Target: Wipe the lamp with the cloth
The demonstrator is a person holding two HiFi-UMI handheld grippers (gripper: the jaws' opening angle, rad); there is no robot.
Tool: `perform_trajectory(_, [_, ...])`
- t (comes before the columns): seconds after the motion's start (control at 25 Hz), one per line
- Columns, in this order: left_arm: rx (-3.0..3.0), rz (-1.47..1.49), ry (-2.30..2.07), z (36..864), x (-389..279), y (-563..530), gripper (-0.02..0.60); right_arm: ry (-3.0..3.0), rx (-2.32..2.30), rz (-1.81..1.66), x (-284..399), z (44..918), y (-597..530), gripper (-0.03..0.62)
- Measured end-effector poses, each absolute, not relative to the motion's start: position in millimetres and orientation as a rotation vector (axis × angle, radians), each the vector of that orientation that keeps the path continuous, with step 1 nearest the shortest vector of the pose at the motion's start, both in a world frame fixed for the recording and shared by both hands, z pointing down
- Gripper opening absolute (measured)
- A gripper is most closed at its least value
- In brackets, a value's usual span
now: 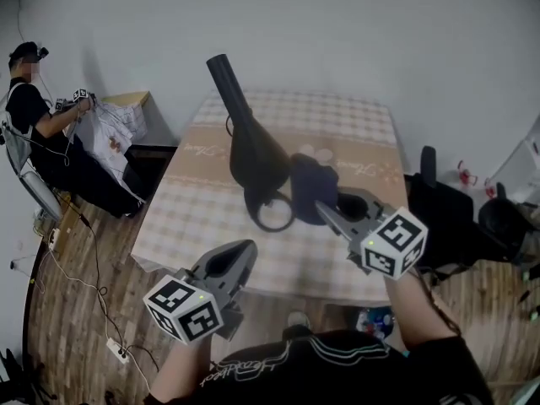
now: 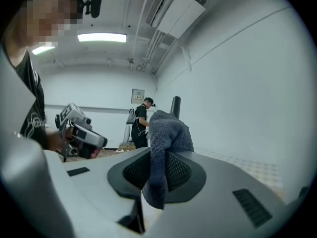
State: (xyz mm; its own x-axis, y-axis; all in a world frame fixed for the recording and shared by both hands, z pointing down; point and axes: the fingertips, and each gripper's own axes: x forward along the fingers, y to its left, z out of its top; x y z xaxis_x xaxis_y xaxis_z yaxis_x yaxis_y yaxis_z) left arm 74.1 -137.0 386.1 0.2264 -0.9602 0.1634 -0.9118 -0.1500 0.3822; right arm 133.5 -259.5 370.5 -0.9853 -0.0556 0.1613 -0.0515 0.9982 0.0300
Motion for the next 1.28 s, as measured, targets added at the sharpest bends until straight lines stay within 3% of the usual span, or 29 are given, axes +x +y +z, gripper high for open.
perform_trajectory(0.32, [2.176, -0.168, -1.697, 366.2, 119.5, -60.7, 0.0, -3.085, 0.016, 0.442, 198.9, 348.8, -157.3, 0.057])
perform_trajectory(0.64, [2.212, -0.161, -1.687, 364.4, 150.5, 0.1, -0.001, -3.118, 0.038, 0.67, 251.3, 368.0, -94.6, 0.057])
perform_trajectory(1.28, [2.271, -0.155, -1.652, 349.2, 177.2, 36.7, 0.0, -3.15, 0.08, 0.61, 280.5, 356.7, -45.4, 0.057])
